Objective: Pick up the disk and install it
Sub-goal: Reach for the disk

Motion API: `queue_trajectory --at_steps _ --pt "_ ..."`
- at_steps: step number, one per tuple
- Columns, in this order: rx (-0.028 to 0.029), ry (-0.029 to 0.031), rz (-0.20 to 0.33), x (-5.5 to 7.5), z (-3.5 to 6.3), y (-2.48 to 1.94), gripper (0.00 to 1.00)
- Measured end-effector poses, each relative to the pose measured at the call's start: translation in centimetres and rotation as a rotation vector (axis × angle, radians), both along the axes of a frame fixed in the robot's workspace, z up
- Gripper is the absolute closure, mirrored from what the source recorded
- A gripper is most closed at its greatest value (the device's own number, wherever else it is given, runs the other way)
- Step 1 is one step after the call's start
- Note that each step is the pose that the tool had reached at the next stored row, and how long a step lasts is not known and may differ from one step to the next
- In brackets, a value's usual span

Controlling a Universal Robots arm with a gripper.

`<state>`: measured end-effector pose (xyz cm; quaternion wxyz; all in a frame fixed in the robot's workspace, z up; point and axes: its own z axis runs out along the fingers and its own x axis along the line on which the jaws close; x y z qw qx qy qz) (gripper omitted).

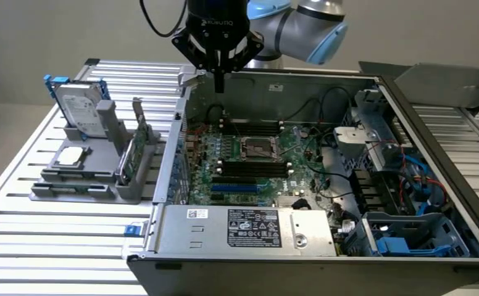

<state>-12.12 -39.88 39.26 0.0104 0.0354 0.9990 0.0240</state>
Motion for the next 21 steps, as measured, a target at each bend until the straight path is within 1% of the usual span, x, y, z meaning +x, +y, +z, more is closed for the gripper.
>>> queue_trajectory --at_steps 21 --pt "0.0 0.0 0.0 0.0 0.0 0.0 0.89"
